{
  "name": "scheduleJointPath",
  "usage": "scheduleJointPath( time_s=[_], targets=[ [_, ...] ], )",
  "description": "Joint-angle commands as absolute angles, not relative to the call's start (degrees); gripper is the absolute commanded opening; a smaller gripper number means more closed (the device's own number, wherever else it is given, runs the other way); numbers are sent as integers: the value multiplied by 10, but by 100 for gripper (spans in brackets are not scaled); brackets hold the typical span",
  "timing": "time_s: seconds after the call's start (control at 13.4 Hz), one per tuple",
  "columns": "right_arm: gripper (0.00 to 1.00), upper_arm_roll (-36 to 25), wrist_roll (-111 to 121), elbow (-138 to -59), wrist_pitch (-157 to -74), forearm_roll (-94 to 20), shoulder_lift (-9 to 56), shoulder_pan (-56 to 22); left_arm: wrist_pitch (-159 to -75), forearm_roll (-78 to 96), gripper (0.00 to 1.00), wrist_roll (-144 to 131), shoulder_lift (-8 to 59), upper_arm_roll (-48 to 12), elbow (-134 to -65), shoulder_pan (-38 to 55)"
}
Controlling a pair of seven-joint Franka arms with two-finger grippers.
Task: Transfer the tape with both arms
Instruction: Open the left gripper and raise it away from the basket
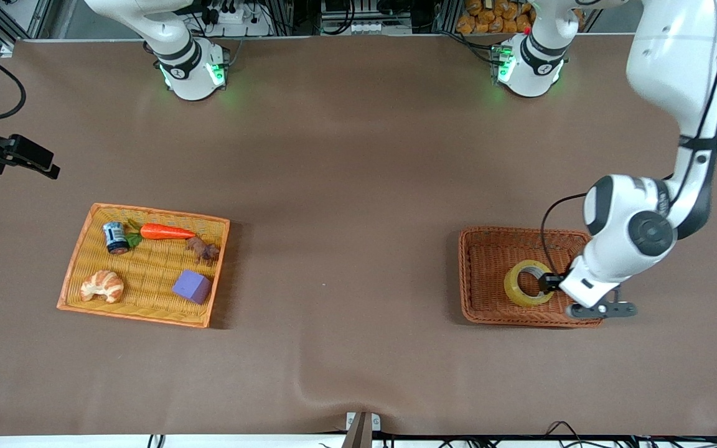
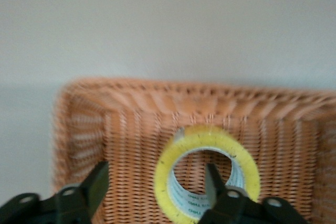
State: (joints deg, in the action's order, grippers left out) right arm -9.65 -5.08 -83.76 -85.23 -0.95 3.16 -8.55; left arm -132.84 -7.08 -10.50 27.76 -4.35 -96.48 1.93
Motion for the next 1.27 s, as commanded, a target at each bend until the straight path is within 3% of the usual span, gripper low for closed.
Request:
scheduleJointPath(
  time_s=[0.0, 0.52, 1.19],
  targets=[
    [100, -98, -49, -844, -850, -16, 22, -91, -1260, -77, 100, -89, 174, -47, -971, -1],
    [100, -98, -49, -845, -850, -16, 22, -91, -994, -47, 100, -109, 18, -60, -911, 1],
    [100, -98, -48, -845, -854, -15, 23, -91, -910, 14, 100, -111, -31, -60, -911, -18]
  ],
)
